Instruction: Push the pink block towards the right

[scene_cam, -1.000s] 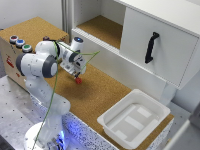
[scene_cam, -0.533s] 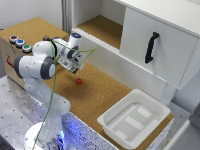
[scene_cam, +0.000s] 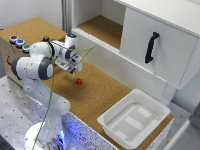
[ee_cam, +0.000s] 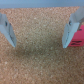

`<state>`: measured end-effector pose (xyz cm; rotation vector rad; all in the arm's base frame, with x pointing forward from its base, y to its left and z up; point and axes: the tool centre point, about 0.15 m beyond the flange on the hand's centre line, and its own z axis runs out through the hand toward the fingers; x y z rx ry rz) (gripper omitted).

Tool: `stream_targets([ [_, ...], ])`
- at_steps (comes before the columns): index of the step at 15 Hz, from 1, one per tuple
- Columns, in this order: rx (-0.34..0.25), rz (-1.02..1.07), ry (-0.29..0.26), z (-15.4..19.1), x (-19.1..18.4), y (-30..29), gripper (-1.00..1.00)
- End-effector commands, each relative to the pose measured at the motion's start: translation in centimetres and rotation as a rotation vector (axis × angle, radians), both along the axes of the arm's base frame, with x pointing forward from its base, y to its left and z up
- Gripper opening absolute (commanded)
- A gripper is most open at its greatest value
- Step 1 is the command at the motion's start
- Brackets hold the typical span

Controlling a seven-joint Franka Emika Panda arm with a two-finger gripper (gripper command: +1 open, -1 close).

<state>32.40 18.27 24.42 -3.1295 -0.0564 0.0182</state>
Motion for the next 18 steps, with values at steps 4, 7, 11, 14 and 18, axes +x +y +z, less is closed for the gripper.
stream_targets([
  [4,0.060,0.010,-0.010,-3.7,3.2,-1.8,-1.00],
  [7,0.054,0.058,0.009,-3.8,3.6,-2.3,-1.00],
  [11,0.069,0.059,0.009,-3.6,4.3,-3.6,-1.00],
  [14,0.068,0.038,0.010,-3.8,4.4,-5.1,-1.00],
  [18,0.056,-0.001,0.016,-4.1,4.2,-7.4,-1.00],
])
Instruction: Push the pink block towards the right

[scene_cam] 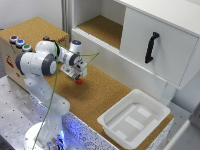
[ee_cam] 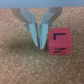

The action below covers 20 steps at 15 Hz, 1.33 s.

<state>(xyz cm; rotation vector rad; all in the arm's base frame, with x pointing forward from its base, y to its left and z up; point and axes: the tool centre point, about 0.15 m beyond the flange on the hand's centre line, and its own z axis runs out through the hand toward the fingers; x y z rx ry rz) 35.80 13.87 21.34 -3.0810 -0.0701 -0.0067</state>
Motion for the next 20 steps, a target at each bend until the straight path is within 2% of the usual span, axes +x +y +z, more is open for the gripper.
stream_targets([
  [1,0.003,-0.020,0.034,-1.1,0.9,-3.5,-1.00],
  [20,-0.040,-0.139,0.037,-0.6,0.4,-12.3,-1.00],
])
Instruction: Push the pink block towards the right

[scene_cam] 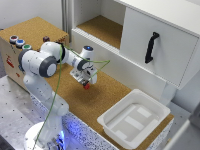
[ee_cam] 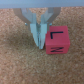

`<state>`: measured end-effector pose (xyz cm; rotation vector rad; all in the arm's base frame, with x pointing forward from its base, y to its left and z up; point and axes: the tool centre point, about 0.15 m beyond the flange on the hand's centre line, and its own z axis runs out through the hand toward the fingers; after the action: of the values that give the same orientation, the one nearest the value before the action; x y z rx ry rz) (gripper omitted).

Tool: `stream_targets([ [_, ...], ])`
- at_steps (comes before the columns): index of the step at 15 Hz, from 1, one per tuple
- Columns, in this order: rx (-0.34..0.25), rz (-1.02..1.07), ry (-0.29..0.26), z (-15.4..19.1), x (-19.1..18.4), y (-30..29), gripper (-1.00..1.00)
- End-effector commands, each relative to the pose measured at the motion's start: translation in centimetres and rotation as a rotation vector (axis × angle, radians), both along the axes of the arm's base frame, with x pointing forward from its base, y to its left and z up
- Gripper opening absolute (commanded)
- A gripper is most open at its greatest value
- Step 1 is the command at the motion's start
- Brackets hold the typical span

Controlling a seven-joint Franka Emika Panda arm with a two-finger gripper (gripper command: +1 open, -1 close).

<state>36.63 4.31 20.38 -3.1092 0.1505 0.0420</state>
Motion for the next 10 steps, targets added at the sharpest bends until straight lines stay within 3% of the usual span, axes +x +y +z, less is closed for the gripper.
stream_targets([
  [1,-0.006,-0.002,0.000,0.4,-0.5,-3.2,-1.00],
  [10,0.036,-0.024,-0.012,0.3,-2.2,-8.7,-1.00],
])
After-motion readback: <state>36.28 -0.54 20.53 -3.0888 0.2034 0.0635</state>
